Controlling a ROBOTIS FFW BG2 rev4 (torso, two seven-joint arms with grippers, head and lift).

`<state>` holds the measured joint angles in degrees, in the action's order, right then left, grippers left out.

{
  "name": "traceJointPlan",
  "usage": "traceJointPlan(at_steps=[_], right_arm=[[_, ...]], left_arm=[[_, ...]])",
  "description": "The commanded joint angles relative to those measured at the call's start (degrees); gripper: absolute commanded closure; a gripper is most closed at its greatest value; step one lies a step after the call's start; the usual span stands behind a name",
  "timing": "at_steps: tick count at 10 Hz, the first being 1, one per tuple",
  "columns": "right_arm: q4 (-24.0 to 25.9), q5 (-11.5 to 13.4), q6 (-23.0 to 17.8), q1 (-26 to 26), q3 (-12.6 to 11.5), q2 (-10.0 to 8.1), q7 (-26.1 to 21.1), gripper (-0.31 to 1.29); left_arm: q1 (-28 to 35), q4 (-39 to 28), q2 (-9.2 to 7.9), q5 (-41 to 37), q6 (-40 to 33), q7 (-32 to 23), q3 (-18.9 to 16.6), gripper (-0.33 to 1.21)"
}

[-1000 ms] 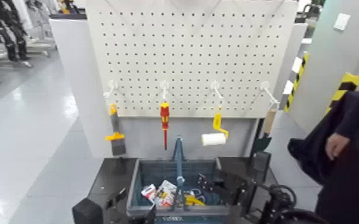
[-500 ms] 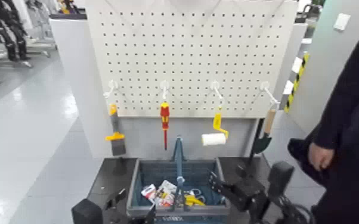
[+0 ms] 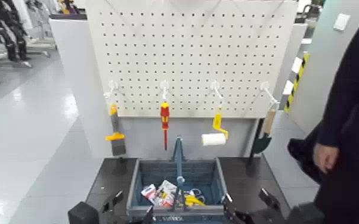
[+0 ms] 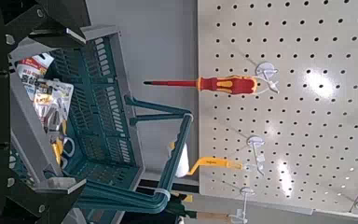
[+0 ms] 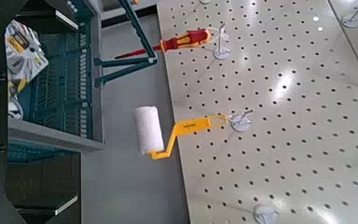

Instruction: Put the black wrench into the crate.

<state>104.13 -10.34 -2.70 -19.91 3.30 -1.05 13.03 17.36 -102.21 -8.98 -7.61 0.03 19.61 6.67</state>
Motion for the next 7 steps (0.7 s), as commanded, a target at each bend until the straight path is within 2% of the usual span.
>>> traceJointPlan(at_steps=[1,2,7], right_arm=[[2.3,0.68,-2.66,-6.45,1.97,0.09,-3.8,0.05],[2.21,0.32,-3.37,-6.89,2.41,0.17,-4.24,0.05],[3.09,2.35,-5.39,-8.12,2.59,0.0,-5.64,0.06]], left_arm=[[1.19,-0.45,0.45,0.14,-0.21,-0.37,-0.96,0.24],[1.63,-0.45,1.06,0.31,-0.47,-0.28,-1.49,0.24],[2.33,-0.89,1.24,0.49,-0.65,-0.72,-1.93,0.24]])
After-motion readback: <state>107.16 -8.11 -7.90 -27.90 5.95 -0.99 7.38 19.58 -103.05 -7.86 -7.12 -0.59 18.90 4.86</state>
